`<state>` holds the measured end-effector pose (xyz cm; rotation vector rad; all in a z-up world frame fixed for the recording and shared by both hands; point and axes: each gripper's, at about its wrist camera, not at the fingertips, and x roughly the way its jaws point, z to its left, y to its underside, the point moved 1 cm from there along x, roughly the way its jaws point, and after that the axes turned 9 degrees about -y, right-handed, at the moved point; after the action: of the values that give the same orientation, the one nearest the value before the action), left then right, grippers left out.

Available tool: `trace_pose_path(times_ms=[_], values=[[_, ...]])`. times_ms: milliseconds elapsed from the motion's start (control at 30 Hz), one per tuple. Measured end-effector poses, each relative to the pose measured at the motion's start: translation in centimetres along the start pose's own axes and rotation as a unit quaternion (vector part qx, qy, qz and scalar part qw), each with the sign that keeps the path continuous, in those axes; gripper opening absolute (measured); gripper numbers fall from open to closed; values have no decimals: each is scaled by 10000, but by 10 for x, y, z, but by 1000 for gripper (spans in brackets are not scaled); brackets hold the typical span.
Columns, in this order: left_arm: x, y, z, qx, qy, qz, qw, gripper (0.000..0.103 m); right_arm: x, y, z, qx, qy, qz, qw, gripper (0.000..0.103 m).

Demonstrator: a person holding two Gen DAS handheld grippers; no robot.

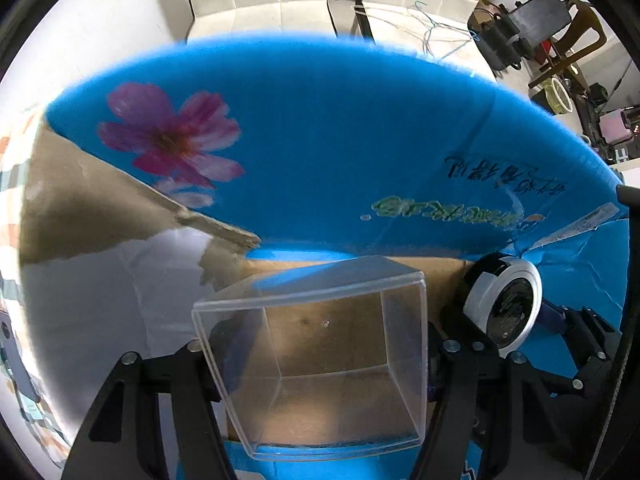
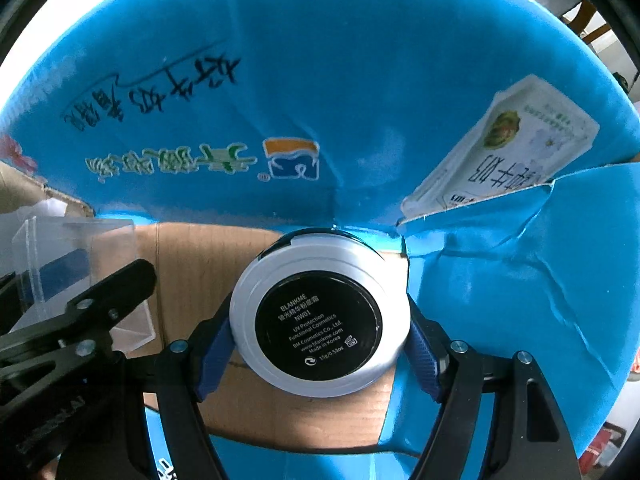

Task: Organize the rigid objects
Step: 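Carry the cube box with the left gripper while the right carries the compact into the blue box, then open both grippers to release the cube box and compact inside the blue box, then withdraw both grippers from the box toward the remaining table items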

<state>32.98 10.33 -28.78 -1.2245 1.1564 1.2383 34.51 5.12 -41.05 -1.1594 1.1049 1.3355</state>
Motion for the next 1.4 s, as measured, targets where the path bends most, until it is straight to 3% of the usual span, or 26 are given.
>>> trace_pose_path(times_ms=[100,200,233,267,333,367,567,800,1000,1400], values=[[5,3,2,-35,155,190,9997,64,1,4,3,-99,-61,64,9999,88],[6,7,6,-53,249,290,9993,64,-3,8,2,-87,-79,81,9999,92],[5,8,7,-68,279,287,9992,67,-4,9,2,-68,-112,78,9999,93],[4,9,8,-93,319,268,9991,80,-6,10,1,-36,-144,74,9999,93],[1,12,11,-130,444,213,9987,95,-10,14,-1,-20,-143,64,9999,94],[-1,13,11,-148,491,207,9985,97,-11,15,-2,-22,-137,59,9999,95],[-15,23,13,-94,476,117,9988,98,-22,38,-7,57,-185,51,9998,98],[-50,52,33,-64,165,-369,9992,99,-50,77,-8,215,-210,-278,9992,99],[-85,82,48,-83,53,-808,9967,99,-101,112,2,222,-255,-786,9963,99],[-165,112,34,-71,-14,-1594,9872,99,-212,160,29,53,-222,-1608,9867,99]])
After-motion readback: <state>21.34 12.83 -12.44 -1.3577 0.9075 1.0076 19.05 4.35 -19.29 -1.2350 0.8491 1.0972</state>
